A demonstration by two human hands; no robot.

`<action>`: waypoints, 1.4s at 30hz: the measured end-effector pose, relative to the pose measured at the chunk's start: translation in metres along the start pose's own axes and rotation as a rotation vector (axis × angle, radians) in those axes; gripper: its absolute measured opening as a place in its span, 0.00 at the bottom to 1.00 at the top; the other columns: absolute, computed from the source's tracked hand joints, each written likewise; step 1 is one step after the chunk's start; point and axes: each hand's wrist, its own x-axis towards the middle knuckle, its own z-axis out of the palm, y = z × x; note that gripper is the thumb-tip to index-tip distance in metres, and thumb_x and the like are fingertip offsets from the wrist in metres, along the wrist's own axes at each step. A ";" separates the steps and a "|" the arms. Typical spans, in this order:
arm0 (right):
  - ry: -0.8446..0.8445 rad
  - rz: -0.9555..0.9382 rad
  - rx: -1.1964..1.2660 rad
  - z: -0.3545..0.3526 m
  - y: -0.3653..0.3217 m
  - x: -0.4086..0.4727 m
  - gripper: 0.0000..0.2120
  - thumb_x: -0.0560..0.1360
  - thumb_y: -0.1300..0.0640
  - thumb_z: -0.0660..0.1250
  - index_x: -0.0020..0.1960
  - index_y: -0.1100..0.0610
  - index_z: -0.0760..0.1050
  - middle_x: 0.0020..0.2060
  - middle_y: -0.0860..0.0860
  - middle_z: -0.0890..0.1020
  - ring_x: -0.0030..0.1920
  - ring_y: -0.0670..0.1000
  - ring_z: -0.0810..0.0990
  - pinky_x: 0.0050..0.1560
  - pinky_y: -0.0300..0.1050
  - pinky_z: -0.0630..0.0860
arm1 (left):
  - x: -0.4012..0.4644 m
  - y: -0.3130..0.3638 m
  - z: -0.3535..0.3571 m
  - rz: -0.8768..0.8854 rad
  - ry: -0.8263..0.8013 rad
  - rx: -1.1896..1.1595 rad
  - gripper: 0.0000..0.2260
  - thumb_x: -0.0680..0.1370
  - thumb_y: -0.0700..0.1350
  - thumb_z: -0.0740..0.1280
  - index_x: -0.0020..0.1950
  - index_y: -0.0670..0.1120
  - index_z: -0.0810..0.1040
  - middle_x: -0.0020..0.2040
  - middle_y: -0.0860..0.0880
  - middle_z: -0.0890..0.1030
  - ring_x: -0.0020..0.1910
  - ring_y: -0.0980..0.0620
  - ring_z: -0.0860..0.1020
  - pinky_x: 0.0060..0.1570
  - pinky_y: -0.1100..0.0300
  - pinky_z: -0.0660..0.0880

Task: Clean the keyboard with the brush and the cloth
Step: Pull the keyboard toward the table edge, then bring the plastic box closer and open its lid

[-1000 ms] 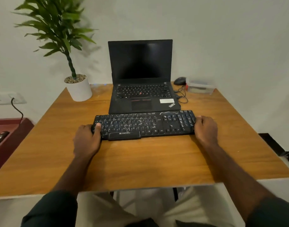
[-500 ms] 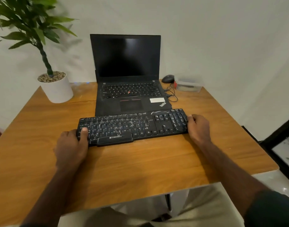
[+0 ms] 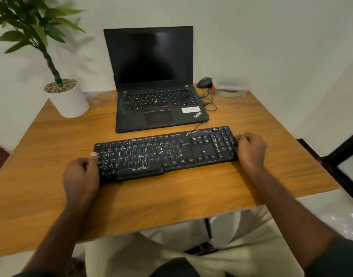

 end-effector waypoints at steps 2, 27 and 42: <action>-0.016 -0.028 0.008 -0.008 0.007 -0.012 0.15 0.79 0.59 0.62 0.39 0.62 0.82 0.35 0.54 0.82 0.39 0.56 0.80 0.41 0.51 0.76 | -0.014 -0.001 -0.008 -0.008 0.008 0.028 0.27 0.81 0.56 0.56 0.30 0.37 0.70 0.28 0.39 0.72 0.30 0.39 0.70 0.32 0.49 0.65; -0.172 -0.257 -0.198 -0.047 0.019 -0.011 0.16 0.79 0.55 0.64 0.34 0.56 0.79 0.31 0.50 0.81 0.33 0.48 0.79 0.34 0.40 0.70 | -0.009 0.057 -0.008 0.160 -0.127 -0.016 0.12 0.81 0.49 0.65 0.46 0.42 0.78 0.38 0.46 0.78 0.39 0.46 0.76 0.38 0.53 0.68; -0.116 -0.364 -0.163 0.007 -0.006 0.158 0.10 0.78 0.58 0.67 0.38 0.55 0.78 0.32 0.49 0.79 0.36 0.50 0.78 0.39 0.47 0.75 | 0.122 0.270 0.210 0.306 -0.419 -0.231 0.16 0.82 0.51 0.62 0.37 0.47 0.74 0.32 0.51 0.74 0.34 0.52 0.73 0.35 0.57 0.66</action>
